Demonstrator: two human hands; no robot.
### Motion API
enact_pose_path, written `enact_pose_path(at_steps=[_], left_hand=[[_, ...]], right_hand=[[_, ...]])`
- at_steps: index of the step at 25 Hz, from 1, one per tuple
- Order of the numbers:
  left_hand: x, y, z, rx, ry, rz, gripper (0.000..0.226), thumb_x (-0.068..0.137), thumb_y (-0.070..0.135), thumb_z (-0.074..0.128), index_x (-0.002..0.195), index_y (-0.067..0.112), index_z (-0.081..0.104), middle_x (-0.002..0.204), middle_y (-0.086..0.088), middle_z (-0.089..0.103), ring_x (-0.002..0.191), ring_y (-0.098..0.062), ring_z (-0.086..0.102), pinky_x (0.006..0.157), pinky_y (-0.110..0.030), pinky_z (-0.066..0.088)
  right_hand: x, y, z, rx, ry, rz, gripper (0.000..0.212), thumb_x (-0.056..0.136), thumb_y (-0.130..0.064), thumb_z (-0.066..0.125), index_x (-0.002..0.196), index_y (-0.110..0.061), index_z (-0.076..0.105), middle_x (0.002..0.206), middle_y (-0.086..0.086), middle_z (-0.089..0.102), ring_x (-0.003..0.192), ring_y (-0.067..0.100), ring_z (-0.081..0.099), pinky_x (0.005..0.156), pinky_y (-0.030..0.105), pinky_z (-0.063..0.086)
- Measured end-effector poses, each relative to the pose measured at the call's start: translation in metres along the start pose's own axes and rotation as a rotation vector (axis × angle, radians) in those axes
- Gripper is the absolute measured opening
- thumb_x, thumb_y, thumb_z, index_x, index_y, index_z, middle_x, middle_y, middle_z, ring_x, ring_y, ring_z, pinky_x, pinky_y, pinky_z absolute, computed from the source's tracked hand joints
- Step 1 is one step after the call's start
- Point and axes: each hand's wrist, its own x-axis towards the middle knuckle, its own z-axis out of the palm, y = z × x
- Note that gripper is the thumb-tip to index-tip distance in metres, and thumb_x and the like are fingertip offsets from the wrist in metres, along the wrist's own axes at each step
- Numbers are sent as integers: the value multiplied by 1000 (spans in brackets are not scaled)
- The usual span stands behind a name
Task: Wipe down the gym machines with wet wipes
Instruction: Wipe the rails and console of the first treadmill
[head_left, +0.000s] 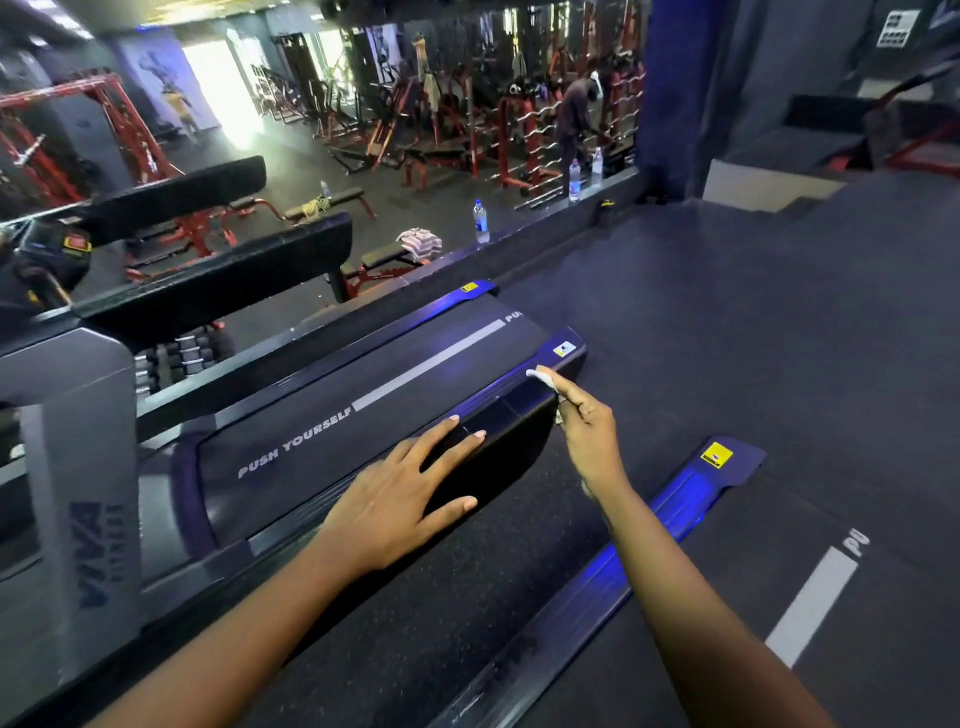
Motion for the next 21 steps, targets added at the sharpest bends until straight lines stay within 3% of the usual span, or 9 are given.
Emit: enact_pose_path(at_steps=[3, 7, 9, 11, 15, 18, 21], left_hand=[[0, 0, 0, -6, -2, 4, 68, 82, 74, 5, 145, 51, -6, 158, 16, 0, 136, -9, 28, 95, -33, 47], [0, 1, 0, 1, 4, 3, 66, 84, 73, 6, 144, 52, -8, 157, 17, 1, 133, -11, 31, 89, -34, 50], [1, 1, 1, 12, 2, 3, 65, 84, 72, 6, 144, 52, -8, 157, 17, 2, 132, -11, 33, 87, -35, 51], [0, 1, 1, 21, 2, 0, 66, 84, 72, 6, 145, 52, -8, 157, 16, 2, 131, -12, 34, 86, -35, 51], [0, 0, 1, 31, 5, 3, 66, 84, 72, 6, 145, 51, -8, 157, 15, 3, 130, -13, 35, 86, -34, 52], [0, -2, 2, 28, 0, 5, 65, 84, 72, 6, 145, 51, -9, 157, 14, 4, 130, -14, 36, 87, -36, 52], [0, -3, 3, 25, 6, 8, 66, 84, 72, 7, 145, 51, -9, 157, 14, 4, 130, -14, 36, 87, -37, 52]], right_hand=[[-6, 11, 10, 211, 64, 110, 51, 92, 11, 35, 114, -28, 59, 110, -25, 61, 105, -13, 54, 101, 19, 38], [-18, 40, 24, 339, 167, 261, 39, 95, 5, 39, 126, -13, 54, 122, 2, 61, 112, 13, 55, 106, 37, 38], [-27, 52, 32, 361, 226, 330, 38, 95, 5, 39, 126, -10, 54, 124, 10, 60, 117, 20, 54, 107, 40, 38], [-38, 59, 44, 419, 246, 409, 41, 94, 8, 38, 124, -14, 55, 124, 10, 60, 114, 21, 56, 103, 39, 41], [-59, 62, 49, 556, 307, 567, 39, 93, 11, 37, 126, 0, 54, 115, 12, 63, 96, 22, 61, 84, 28, 48], [-35, 35, 32, 360, 533, 379, 43, 90, 13, 38, 120, -8, 60, 105, 2, 64, 94, 15, 59, 88, 27, 45], [-19, -9, 41, 80, 569, 64, 42, 87, 11, 44, 115, -10, 65, 113, -8, 62, 104, 2, 56, 93, 8, 38]])
